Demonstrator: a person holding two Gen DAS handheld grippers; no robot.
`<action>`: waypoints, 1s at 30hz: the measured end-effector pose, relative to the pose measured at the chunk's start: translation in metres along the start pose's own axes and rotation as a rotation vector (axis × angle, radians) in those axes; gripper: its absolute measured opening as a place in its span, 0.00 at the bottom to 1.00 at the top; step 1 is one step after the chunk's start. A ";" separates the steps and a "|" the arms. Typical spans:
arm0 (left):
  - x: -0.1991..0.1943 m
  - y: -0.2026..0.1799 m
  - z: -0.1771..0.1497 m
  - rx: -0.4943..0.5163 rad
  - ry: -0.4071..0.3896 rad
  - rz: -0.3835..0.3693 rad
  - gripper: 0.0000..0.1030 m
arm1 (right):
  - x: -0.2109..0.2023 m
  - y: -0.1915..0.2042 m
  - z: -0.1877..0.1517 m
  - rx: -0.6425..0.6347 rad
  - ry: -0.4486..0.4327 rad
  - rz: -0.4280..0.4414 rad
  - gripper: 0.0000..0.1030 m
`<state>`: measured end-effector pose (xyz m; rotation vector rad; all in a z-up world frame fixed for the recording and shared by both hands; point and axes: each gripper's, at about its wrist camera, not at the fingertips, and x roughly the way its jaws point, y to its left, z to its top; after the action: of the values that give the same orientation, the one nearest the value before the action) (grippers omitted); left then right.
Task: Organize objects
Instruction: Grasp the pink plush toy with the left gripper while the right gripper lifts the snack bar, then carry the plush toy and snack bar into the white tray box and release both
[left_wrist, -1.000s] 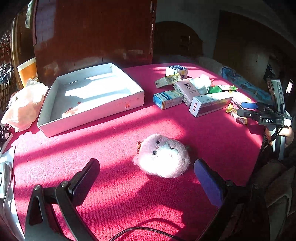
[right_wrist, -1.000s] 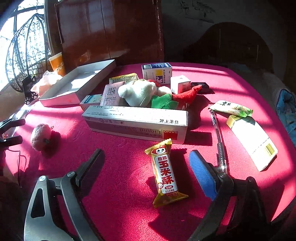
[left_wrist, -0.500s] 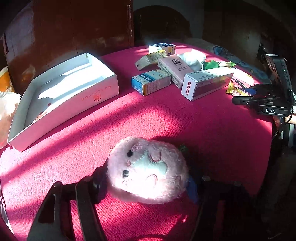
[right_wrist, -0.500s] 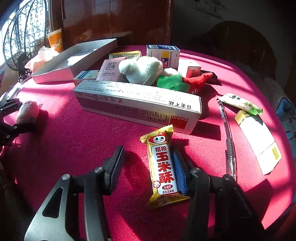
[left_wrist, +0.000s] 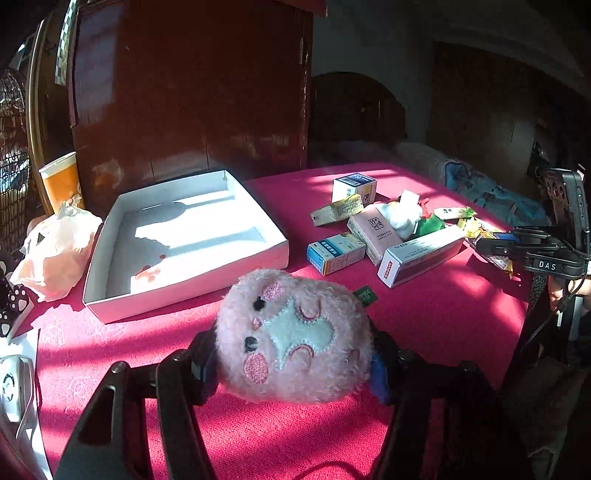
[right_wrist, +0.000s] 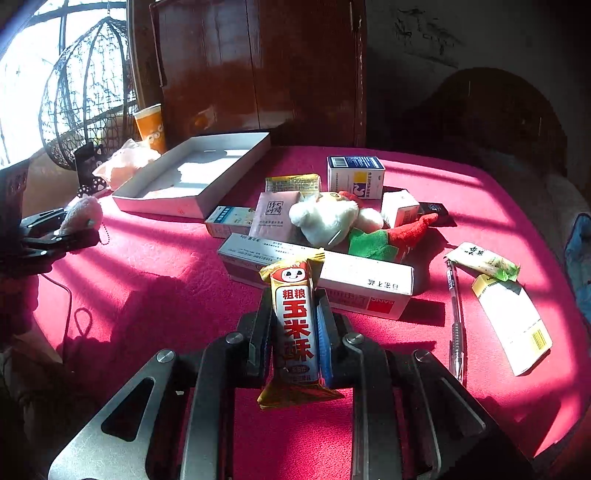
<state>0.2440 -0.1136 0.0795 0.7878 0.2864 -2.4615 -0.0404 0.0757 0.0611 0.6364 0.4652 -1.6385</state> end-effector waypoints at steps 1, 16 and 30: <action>-0.004 0.003 0.004 -0.009 -0.015 0.008 0.61 | -0.006 0.004 0.006 -0.007 -0.021 0.011 0.19; -0.042 0.047 0.051 -0.080 -0.152 0.123 0.61 | -0.054 0.067 0.107 -0.081 -0.213 0.179 0.19; -0.070 0.080 0.131 -0.115 -0.331 0.236 0.61 | -0.087 0.134 0.200 -0.163 -0.387 0.244 0.19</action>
<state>0.2738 -0.1959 0.2236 0.3353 0.1967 -2.2805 0.0705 -0.0051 0.2770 0.2339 0.2237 -1.4300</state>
